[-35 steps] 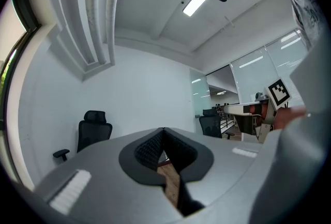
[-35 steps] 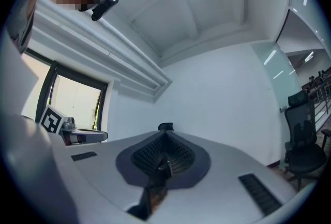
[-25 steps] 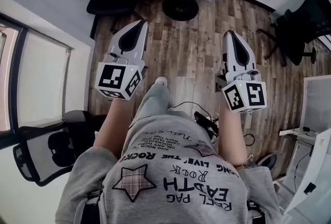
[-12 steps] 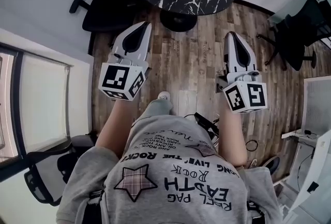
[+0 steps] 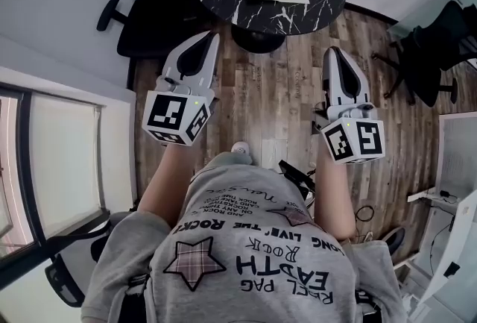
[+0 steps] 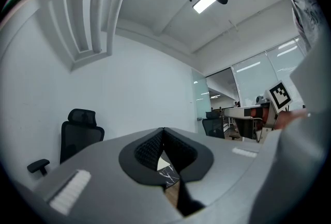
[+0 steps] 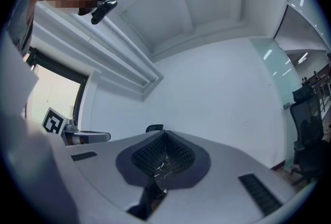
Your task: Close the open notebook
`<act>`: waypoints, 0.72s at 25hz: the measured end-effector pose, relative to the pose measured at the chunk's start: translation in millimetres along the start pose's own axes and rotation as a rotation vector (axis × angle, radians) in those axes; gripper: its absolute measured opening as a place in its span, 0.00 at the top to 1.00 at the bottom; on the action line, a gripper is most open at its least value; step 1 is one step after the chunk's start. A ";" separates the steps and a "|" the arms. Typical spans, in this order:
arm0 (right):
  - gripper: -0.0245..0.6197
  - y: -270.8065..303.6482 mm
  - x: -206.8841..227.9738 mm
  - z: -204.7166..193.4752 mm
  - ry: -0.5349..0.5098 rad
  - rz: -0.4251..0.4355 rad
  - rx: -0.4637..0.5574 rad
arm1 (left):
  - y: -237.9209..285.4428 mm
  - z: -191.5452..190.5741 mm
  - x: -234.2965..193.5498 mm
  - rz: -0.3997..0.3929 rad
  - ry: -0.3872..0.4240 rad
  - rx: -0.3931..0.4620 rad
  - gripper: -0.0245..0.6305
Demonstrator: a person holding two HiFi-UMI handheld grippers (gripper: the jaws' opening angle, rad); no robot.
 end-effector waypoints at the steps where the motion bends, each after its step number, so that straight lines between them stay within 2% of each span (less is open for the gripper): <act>1: 0.94 4.6 0.7 -0.7 0.000 -0.003 0.000 | 4.0 -1.0 -4.3 -0.003 -0.002 0.000 0.95; 11: 0.94 44.1 14.8 -6.1 0.009 -0.006 -0.021 | 33.6 -8.0 -30.5 -0.004 -0.013 -0.013 0.95; 18: 0.94 77.3 23.1 -15.9 0.018 0.030 -0.035 | 55.0 -19.8 -46.9 0.022 -0.028 -0.034 0.95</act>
Point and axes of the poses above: the fingertips, and each gripper's own axes: y forward along the fingers, x to its right, z out of its top, the point moved 10 cm from there along -y, backward along the fingers, and after that the axes turned 4 degrees about y, right-handed, at the moved point
